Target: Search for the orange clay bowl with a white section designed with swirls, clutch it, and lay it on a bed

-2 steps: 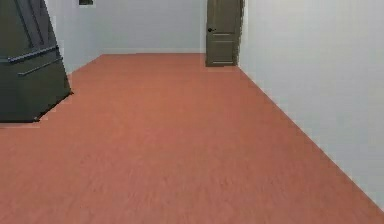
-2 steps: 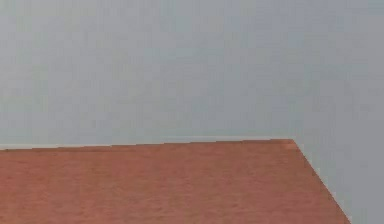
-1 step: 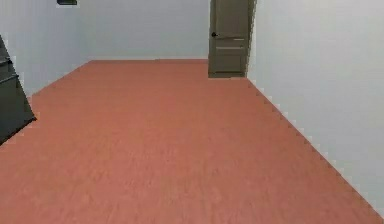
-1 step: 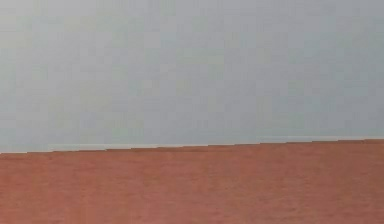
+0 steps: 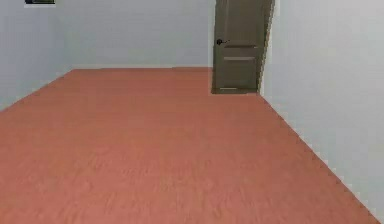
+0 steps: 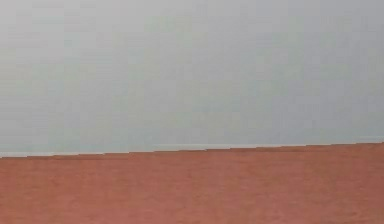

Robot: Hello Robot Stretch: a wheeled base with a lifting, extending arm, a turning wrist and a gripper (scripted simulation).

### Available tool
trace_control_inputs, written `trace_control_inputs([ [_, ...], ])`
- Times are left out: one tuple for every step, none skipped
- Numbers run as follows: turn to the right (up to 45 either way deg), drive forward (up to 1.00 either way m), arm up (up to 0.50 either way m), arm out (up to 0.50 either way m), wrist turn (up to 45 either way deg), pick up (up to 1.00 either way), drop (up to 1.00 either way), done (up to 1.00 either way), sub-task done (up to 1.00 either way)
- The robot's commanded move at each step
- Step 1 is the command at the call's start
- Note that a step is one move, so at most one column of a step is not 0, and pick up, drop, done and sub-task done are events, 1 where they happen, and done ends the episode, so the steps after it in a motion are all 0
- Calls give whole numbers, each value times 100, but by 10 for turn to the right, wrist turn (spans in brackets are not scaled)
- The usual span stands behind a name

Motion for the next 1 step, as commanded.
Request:
trace_control_inputs([
  [0, 100, 0, 0, 0, 0, 0, 0, 0],
])
